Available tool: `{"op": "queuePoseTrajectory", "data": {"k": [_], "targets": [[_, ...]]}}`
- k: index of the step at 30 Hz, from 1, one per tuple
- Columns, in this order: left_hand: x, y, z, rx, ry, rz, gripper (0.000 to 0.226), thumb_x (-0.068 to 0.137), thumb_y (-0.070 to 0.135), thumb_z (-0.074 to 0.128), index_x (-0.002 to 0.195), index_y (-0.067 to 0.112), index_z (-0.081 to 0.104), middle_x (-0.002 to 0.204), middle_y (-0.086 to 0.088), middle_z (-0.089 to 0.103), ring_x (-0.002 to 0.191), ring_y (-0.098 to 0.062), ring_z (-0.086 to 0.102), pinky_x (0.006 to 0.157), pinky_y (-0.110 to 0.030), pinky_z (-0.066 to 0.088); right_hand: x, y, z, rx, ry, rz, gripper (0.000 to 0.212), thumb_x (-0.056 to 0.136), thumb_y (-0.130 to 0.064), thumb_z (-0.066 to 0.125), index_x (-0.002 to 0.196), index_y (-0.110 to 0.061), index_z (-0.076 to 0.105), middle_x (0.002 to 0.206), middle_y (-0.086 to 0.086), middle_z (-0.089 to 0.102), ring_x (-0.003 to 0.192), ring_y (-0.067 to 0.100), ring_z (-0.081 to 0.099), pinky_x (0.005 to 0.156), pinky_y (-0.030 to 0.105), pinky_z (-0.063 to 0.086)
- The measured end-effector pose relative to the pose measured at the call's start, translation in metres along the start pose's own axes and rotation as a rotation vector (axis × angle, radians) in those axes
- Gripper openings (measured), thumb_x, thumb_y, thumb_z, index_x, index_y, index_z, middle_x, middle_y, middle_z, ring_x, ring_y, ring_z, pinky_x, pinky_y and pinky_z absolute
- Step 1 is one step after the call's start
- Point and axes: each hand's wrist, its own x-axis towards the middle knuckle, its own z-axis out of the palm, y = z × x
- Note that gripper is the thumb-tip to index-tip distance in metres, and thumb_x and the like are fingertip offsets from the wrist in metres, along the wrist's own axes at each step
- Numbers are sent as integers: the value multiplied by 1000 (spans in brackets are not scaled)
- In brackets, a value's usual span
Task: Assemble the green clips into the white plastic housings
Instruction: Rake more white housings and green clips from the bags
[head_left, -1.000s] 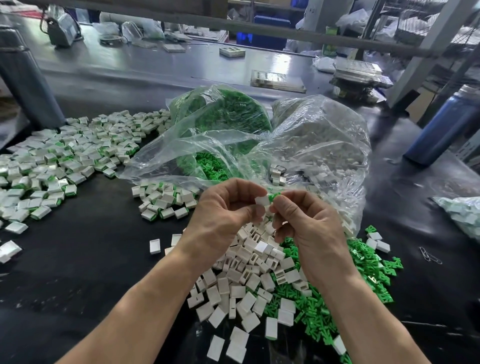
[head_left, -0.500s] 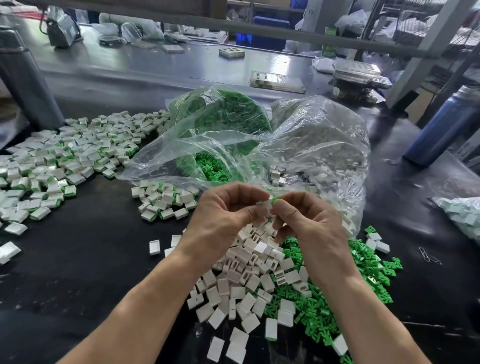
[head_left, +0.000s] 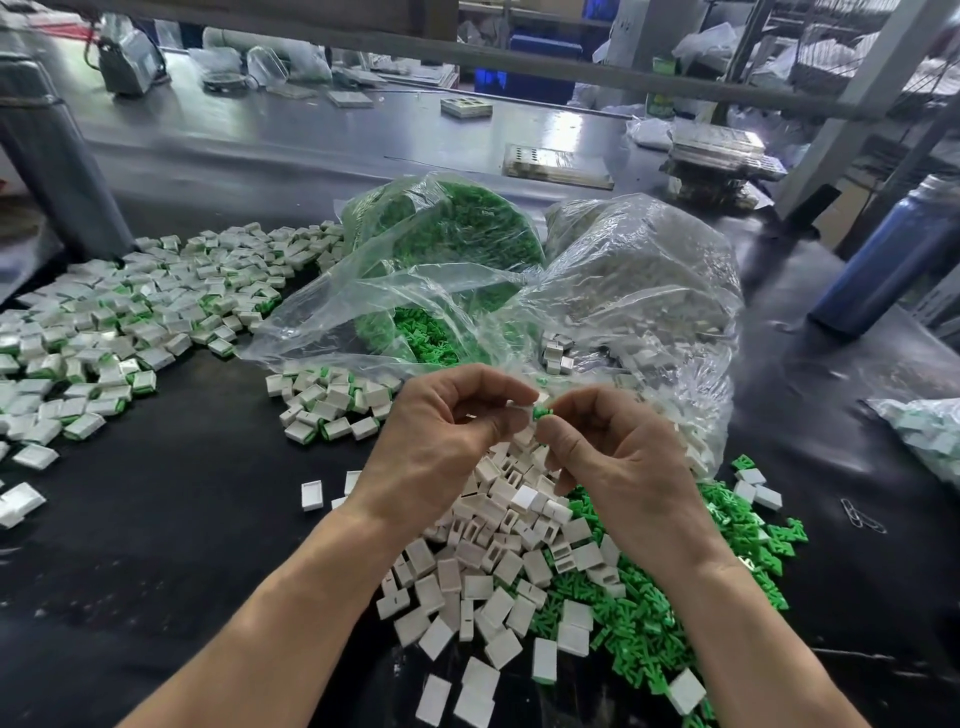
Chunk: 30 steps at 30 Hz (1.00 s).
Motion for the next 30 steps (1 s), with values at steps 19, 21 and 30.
{"op": "queuePoseTrajectory", "data": {"k": [19,21,30], "targets": [[-1,0,0,145,35,15,20,89,-3,75,87,16,79,77,-2,75,65,-11,66,65,-24,60,-4,-2,5,-115,58,-96,11,93,-12,76,94,-23,72,82,-2,75,71,17,74,67,34,64],[0,0,0,98,54,9,18,89,-3,75,87,14,80,75,-5,75,64,-13,66,64,-24,59,-4,-3,9,-59,75,-94,10,92,-11,76,94,-20,73,82,0,76,71,18,74,66,27,62],[2,-3,1,21,24,-12,17,90,-2,74,89,14,79,80,-3,77,69,-12,68,65,-23,58,-2,-5,10,156,87,-5,9,83,-13,76,91,-10,77,82,12,77,70,27,74,65,29,63]]}}
